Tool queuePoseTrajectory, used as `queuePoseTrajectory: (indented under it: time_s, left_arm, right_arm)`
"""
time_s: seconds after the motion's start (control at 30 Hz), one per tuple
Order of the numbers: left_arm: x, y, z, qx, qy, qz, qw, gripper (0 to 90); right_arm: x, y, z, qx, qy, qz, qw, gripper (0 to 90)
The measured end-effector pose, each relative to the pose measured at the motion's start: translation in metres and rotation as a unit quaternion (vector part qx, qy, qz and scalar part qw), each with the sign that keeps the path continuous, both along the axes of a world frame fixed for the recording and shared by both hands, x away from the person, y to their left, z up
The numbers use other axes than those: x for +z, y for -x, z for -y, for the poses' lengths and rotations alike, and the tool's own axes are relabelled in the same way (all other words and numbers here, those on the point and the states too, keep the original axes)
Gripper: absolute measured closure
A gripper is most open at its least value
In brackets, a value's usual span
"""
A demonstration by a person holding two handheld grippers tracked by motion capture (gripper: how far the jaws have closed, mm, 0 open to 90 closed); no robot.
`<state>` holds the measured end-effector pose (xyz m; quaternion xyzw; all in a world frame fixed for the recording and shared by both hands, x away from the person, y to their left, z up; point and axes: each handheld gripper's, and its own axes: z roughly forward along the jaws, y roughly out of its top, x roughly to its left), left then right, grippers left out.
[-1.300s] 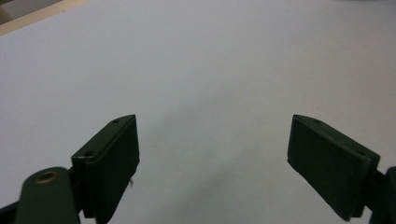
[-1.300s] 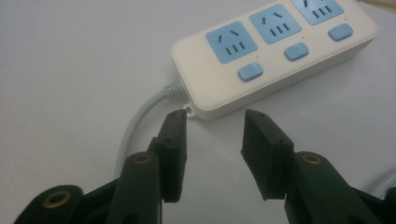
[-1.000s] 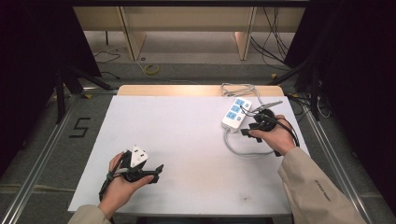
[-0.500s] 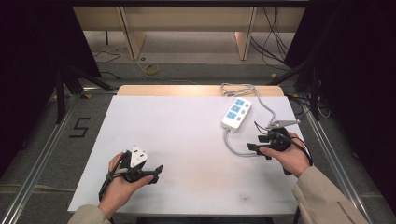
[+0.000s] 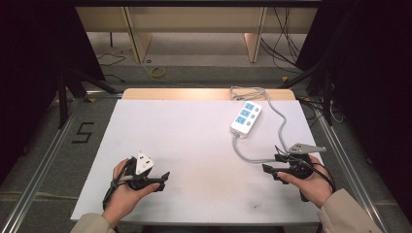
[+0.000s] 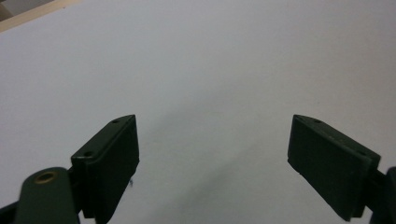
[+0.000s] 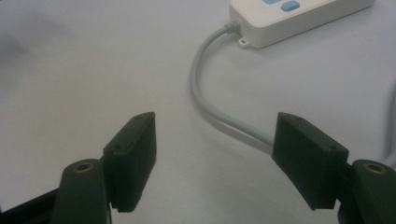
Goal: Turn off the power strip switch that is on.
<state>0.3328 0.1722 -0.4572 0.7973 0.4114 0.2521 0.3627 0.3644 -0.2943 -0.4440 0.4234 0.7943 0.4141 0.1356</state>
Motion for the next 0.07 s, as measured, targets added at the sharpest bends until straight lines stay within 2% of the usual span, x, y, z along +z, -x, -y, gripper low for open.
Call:
queuePoseTrajectory:
  time_s: [0.07]
  left_arm:
    - [0.0009,0.0011,0.0008,-0.001,0.004,0.001,1.0000,16.5]
  right_arm:
    - [0.0009,0.0015,0.0004,-0.003,-0.005,0.002,1.0000,29.9]
